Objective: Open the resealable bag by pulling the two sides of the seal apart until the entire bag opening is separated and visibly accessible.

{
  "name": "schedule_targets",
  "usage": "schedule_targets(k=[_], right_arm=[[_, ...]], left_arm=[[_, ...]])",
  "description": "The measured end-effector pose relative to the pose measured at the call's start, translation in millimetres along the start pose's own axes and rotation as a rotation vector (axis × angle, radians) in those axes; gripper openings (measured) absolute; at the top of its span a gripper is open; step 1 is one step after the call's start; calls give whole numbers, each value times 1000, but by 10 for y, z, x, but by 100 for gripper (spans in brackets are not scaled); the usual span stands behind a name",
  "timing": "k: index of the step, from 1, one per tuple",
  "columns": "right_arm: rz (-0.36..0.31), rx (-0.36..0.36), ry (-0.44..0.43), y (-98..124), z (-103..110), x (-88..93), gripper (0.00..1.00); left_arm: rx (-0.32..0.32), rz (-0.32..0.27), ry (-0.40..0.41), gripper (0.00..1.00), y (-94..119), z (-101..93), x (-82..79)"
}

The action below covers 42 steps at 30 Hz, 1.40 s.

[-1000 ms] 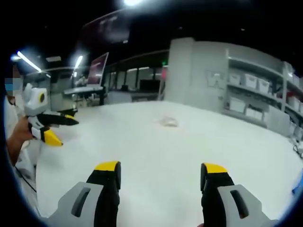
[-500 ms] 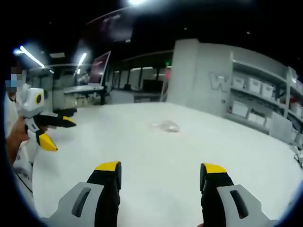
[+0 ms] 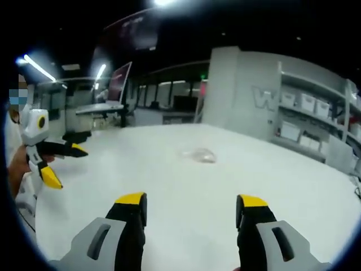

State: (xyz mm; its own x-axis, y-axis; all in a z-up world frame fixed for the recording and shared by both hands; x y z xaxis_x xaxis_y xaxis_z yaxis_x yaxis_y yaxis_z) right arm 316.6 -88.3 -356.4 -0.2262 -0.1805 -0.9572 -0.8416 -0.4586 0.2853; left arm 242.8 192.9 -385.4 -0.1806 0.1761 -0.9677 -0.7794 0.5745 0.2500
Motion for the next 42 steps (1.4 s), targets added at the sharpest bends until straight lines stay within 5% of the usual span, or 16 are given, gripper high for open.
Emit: schedule_targets(k=[42], right_arm=[[8,-67,51,-537,-94,-155,52]], left_arm=[[-37,13,-6,80,40,-2,-35]])
Point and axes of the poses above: the point that each gripper's makers call its tool centre point, and the gripper's own axes: y roughly backward along the fingers, z roughly to its left, x roughly out of its underside, the point moved 8 cm from there along y, roughly backward along the fingers, and after that the axes turned 5 degrees about -y, right-handed, at the moved point
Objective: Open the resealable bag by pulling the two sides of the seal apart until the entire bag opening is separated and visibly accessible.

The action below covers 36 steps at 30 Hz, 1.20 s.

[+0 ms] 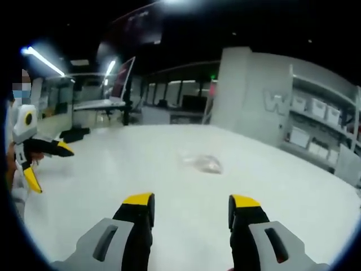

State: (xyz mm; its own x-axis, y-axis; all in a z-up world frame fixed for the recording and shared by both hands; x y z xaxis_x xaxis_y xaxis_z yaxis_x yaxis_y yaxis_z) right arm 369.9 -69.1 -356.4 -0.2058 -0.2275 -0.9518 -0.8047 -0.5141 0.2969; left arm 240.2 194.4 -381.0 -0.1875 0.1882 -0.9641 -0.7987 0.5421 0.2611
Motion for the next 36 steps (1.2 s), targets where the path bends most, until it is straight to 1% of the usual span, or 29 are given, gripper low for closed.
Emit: schedule_targets(k=[7,16,22,27,31,36], right_arm=[[15,-1,11,-82,-46,-4,51],[15,-1,21,-149,-73,-27,50],[29,-1,42,-219,-87,-45,49],[45,7,56,-300,-146,-62,47],[58,-7,67,-341,-119,-52,47],[55,-15,88,-408,-136,-103,46]], left_arm=[[-1,2,2,80,-21,-4,2],[-7,4,-1,80,-19,15,-14],[-9,14,-1,80,-18,19,2],[-6,12,-5,80,-24,13,-12],[-6,10,-7,80,-17,20,-10],[-8,7,-5,80,-17,32,-5]])
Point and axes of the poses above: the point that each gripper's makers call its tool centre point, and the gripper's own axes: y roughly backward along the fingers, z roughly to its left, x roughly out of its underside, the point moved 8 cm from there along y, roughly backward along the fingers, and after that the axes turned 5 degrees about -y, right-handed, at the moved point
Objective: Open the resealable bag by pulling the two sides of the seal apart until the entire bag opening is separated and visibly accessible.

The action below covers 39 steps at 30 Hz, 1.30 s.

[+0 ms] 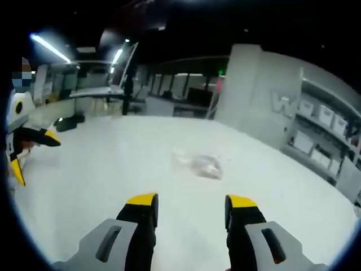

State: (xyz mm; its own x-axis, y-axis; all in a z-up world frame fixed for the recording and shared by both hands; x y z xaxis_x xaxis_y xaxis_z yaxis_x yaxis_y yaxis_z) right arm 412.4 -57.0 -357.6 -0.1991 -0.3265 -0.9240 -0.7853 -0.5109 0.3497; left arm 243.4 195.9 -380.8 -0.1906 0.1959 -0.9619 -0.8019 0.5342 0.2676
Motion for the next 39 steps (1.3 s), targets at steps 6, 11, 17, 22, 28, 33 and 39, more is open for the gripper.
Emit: schedule_targets(k=[6,11,17,22,28,33,39], right_arm=[[5,-8,20,-75,8,-12,45],[11,-8,31,-138,-32,-4,41],[9,-11,59,-188,-23,-56,39],[12,-13,83,-248,-35,-93,38],[12,-17,127,-344,-52,-124,37],[22,-24,148,-425,-50,-102,36],[21,-37,204,-542,-35,-134,34]], left_arm=[[-5,-5,4,80,11,15,9],[-10,0,11,80,11,35,37],[-8,-1,12,80,3,36,36],[-9,-3,11,80,-1,51,22],[-9,-3,13,80,-12,68,20],[-14,0,17,80,-13,99,29],[-10,2,17,80,-36,107,27]])
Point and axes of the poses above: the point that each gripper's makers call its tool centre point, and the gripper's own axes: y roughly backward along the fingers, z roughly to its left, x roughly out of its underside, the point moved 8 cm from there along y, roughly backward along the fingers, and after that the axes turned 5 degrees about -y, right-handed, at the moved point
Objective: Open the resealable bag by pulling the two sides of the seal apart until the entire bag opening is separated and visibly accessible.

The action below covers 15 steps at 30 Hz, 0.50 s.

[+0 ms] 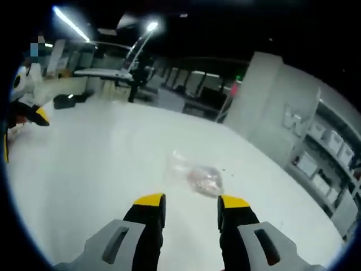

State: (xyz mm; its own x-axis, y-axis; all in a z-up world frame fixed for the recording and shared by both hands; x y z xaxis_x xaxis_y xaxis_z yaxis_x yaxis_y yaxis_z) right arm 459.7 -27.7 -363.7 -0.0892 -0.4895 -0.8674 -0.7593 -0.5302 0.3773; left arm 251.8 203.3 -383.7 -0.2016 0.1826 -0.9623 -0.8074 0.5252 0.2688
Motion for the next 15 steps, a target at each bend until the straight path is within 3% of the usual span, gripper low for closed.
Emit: schedule_targets(k=[15], right_arm=[[-10,-8,92,-189,-91,-35,32]], left_arm=[[1,8,3,80,-27,-4,19]])
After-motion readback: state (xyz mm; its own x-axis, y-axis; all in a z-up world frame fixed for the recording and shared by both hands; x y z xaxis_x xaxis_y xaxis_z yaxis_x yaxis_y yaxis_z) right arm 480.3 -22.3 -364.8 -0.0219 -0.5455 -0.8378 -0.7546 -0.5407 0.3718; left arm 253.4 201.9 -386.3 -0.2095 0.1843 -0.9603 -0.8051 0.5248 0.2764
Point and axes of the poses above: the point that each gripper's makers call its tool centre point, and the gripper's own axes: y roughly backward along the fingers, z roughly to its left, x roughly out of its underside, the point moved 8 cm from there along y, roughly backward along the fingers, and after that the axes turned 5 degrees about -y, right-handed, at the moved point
